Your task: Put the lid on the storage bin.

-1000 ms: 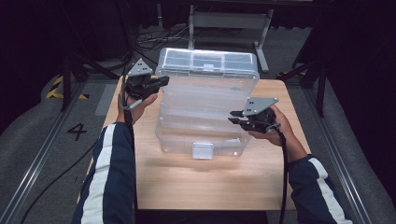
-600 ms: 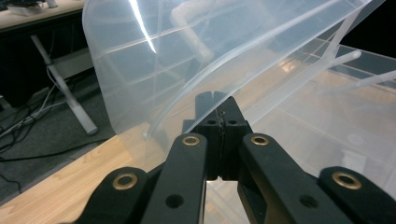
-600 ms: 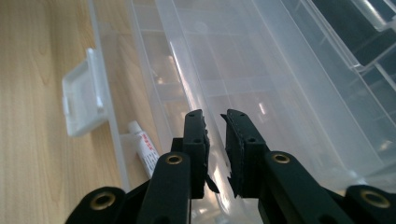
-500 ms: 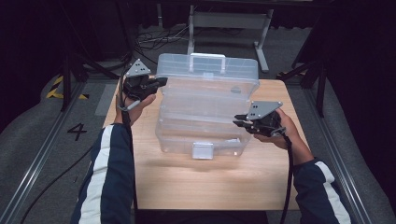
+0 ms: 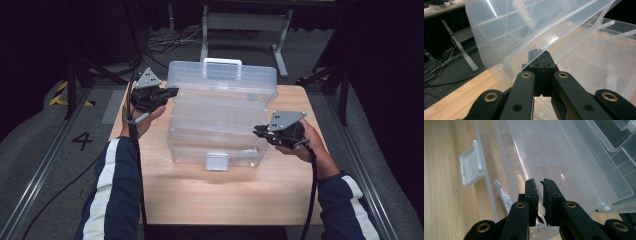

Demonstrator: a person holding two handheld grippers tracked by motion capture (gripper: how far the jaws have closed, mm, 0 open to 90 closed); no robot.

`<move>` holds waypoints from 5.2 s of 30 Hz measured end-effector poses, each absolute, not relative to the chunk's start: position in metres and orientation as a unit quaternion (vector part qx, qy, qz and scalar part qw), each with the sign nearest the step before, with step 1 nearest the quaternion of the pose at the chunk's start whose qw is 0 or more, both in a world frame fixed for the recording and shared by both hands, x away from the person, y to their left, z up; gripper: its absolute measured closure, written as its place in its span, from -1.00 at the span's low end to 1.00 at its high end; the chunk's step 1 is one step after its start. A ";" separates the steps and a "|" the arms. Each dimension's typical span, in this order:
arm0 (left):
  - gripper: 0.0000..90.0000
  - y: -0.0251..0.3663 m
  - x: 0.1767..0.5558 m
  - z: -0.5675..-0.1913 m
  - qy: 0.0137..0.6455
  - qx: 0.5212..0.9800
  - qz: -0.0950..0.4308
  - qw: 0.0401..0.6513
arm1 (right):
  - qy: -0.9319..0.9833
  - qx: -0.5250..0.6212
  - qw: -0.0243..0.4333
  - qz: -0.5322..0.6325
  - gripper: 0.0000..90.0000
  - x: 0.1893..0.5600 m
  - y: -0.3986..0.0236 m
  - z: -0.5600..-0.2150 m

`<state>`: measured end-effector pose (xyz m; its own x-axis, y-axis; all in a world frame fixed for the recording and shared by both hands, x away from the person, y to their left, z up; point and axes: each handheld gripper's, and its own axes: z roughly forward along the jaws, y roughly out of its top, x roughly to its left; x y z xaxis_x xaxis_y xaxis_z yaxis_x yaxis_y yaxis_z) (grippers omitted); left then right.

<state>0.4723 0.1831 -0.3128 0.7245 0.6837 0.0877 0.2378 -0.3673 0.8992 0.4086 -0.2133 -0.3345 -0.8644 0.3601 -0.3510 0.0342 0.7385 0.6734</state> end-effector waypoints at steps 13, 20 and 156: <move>1.00 0.182 0.463 -0.319 0.275 0.808 0.241 0.461 | 0.904 0.107 0.231 0.343 0.86 0.406 -0.214 -0.337; 1.00 0.179 0.453 -0.322 0.263 0.819 0.255 0.442 | 0.903 0.108 0.231 0.345 0.87 0.403 -0.217 -0.339; 0.99 0.188 0.380 -0.415 0.235 0.884 0.170 0.366 | 0.899 0.175 0.230 0.329 0.82 0.385 -0.258 -0.386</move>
